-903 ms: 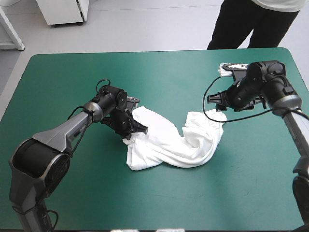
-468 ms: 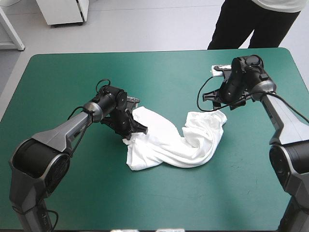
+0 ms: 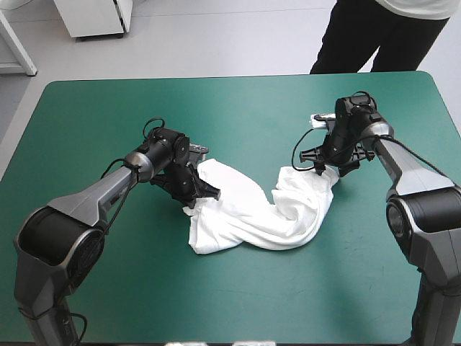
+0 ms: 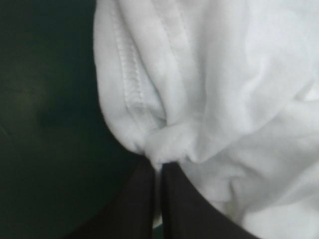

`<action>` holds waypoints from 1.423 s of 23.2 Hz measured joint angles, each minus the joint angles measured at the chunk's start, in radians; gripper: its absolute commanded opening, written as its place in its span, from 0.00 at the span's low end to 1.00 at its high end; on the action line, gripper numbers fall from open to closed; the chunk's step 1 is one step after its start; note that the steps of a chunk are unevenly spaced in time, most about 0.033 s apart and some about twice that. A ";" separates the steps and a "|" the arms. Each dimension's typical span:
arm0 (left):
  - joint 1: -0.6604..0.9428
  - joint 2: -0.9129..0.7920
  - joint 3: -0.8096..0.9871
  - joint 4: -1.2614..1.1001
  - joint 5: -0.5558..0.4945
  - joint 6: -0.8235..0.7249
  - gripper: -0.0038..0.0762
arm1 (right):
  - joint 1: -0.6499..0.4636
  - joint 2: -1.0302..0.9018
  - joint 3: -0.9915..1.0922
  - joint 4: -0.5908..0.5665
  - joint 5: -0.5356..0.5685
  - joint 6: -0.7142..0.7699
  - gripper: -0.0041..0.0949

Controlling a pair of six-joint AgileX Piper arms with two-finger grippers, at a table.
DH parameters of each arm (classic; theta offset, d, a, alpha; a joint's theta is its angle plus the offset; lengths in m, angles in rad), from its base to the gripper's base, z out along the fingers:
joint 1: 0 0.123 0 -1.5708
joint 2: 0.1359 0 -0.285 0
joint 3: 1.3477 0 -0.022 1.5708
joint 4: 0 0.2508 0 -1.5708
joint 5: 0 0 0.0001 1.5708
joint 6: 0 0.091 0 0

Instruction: Fold the cloth

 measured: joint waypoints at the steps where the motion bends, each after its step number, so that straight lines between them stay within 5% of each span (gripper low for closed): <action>1: 0.000 0.000 0.000 0.000 0.000 0.000 0.04 | -0.003 0.009 0.000 0.005 0.000 -0.001 0.58; 7: 0.000 0.000 0.000 0.000 -0.002 0.001 0.04 | -0.009 0.036 -0.012 0.030 0.011 -0.005 0.37; 8: 0.000 0.000 0.000 0.000 -0.002 0.001 0.04 | -0.009 0.039 -0.014 0.031 0.016 -0.007 0.20; 10: 0.000 0.000 0.000 0.000 -0.003 0.001 0.04 | -0.011 0.050 -0.022 0.053 0.027 -0.008 0.03; 18: 0.000 0.001 -0.060 0.088 0.019 0.009 0.04 | -0.010 -0.020 -0.004 0.060 0.029 -0.011 0.02; 24: 0.002 -0.175 -0.260 0.128 0.119 0.039 0.04 | -0.010 -0.359 -0.002 0.051 0.050 -0.018 0.02; 33: 0.002 -0.443 -0.496 0.128 0.139 0.052 0.04 | -0.010 -0.758 -0.003 0.072 0.062 -0.085 0.02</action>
